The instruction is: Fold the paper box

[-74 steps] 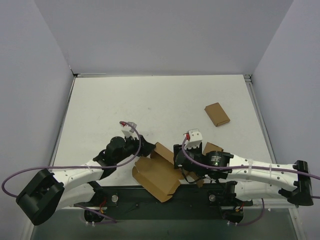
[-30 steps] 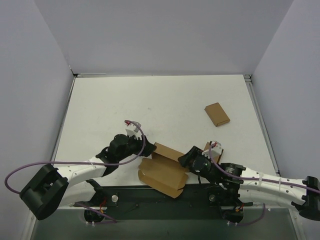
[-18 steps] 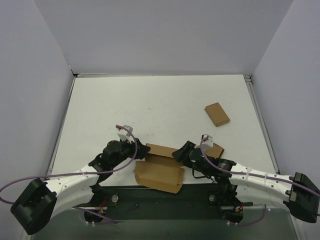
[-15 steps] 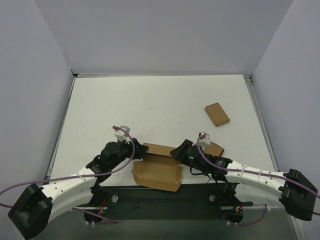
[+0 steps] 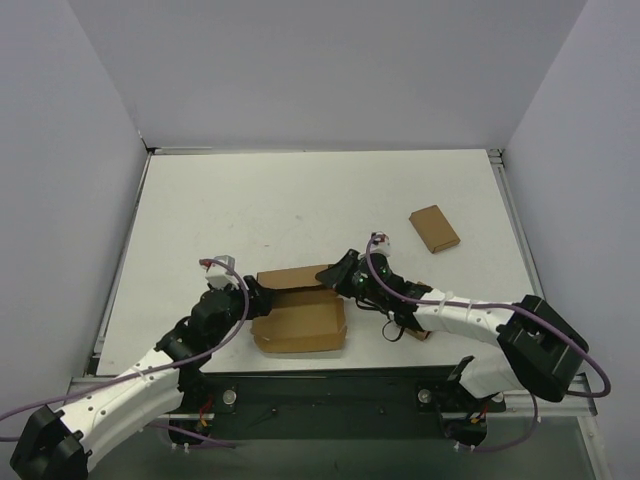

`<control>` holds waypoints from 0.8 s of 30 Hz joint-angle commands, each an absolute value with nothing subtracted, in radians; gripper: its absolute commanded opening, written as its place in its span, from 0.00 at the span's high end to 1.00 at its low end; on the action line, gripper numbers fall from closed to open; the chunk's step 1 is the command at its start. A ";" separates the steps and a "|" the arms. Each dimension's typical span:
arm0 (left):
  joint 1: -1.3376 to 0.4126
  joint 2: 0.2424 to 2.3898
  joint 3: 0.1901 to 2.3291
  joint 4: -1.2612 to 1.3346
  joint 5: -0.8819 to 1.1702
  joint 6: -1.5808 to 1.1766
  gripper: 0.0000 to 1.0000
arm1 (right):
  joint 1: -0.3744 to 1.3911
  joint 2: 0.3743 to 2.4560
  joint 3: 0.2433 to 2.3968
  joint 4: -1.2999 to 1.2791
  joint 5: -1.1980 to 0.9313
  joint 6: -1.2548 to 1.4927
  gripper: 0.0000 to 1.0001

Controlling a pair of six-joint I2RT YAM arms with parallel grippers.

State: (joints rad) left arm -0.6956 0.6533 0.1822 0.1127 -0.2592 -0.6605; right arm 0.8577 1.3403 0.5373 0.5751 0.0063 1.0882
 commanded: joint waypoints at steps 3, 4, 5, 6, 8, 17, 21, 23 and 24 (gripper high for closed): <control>-0.632 0.591 0.275 -0.057 -0.319 -0.706 0.19 | 0.790 1.420 0.571 0.710 -0.109 1.040 1.00; -0.621 0.583 0.288 -0.060 -0.293 -0.706 0.18 | 0.781 1.437 0.571 0.721 -0.118 1.040 1.00; -0.611 0.584 0.294 -0.061 -0.278 -0.706 0.18 | 0.769 1.443 0.571 0.726 -0.129 1.040 1.00; -0.600 0.584 0.299 -0.058 -0.258 -0.707 0.18 | 0.761 1.450 0.572 0.732 -0.143 1.042 1.00; -0.568 0.603 0.316 -0.058 -0.210 -0.710 0.18 | 0.749 1.465 0.563 0.747 -0.153 1.042 1.00; -0.470 0.725 0.295 0.106 -0.066 -0.692 0.22 | 0.727 1.476 0.552 0.750 -0.178 1.003 0.78; -0.445 0.782 0.302 0.187 -0.029 -0.681 0.25 | 0.724 1.450 0.545 0.733 -0.179 0.983 0.65; -0.443 0.796 0.310 0.198 -0.025 -0.678 0.26 | 0.721 1.439 0.540 0.732 -0.186 0.977 0.57; -0.443 0.808 0.313 0.204 -0.017 -0.675 0.25 | 0.721 1.422 0.540 0.720 -0.186 0.965 0.56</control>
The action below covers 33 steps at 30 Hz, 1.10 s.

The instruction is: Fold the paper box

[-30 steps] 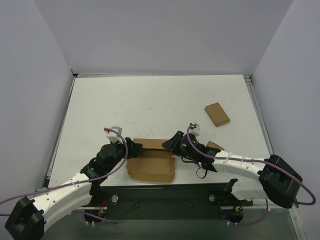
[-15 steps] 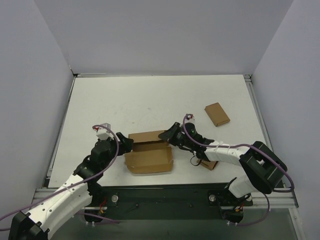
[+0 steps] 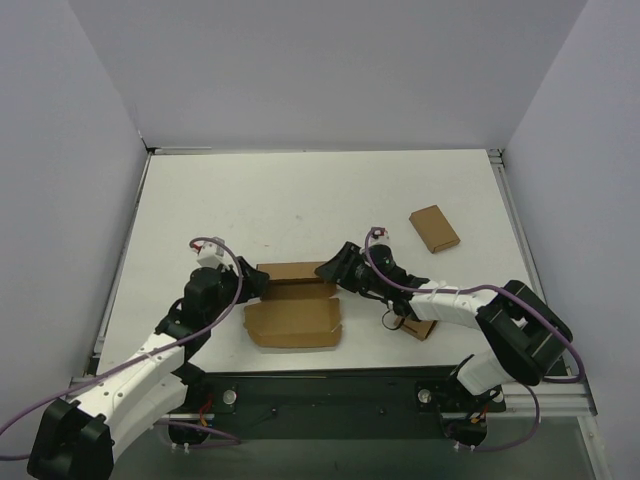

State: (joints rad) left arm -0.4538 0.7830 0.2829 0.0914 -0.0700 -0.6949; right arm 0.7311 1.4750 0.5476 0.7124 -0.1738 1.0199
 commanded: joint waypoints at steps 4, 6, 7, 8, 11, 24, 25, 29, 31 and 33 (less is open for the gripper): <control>-0.440 0.816 0.314 0.213 -0.014 -0.672 0.25 | 0.723 1.361 0.528 0.672 -0.170 0.931 0.45; -0.436 0.815 0.313 0.212 -0.018 -0.667 0.25 | 0.722 1.312 0.506 0.638 -0.149 0.916 0.41; -0.433 0.813 0.313 0.212 -0.020 -0.669 0.25 | 0.721 1.295 0.499 0.624 -0.143 0.913 0.39; -0.431 0.811 0.313 0.210 -0.020 -0.667 0.24 | 0.721 1.261 0.486 0.605 -0.137 0.910 0.38; -0.420 0.811 0.314 0.210 -0.021 -0.664 0.22 | 0.727 1.200 0.450 0.546 -0.101 0.887 0.39; -0.388 0.896 0.316 0.270 0.000 -0.652 0.35 | 0.848 1.282 0.518 0.371 0.159 0.796 0.83; -0.387 0.900 0.318 0.271 0.000 -0.647 0.36 | 0.853 1.295 0.528 0.365 0.179 0.793 0.86; -0.384 0.919 0.314 0.287 0.029 -0.640 0.40 | 0.865 1.353 0.561 0.351 0.239 0.782 0.91; -0.383 0.925 0.314 0.291 0.035 -0.637 0.41 | 0.865 1.371 0.572 0.357 0.244 0.781 0.92; -0.382 0.934 0.311 0.302 0.040 -0.634 0.43 | 0.864 1.405 0.590 0.362 0.245 0.776 0.93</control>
State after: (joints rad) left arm -0.3904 0.9211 0.2829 0.2363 0.0128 -0.6613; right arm 0.8570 1.3621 0.5327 0.3687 0.1768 0.8036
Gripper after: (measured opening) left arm 0.591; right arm 0.077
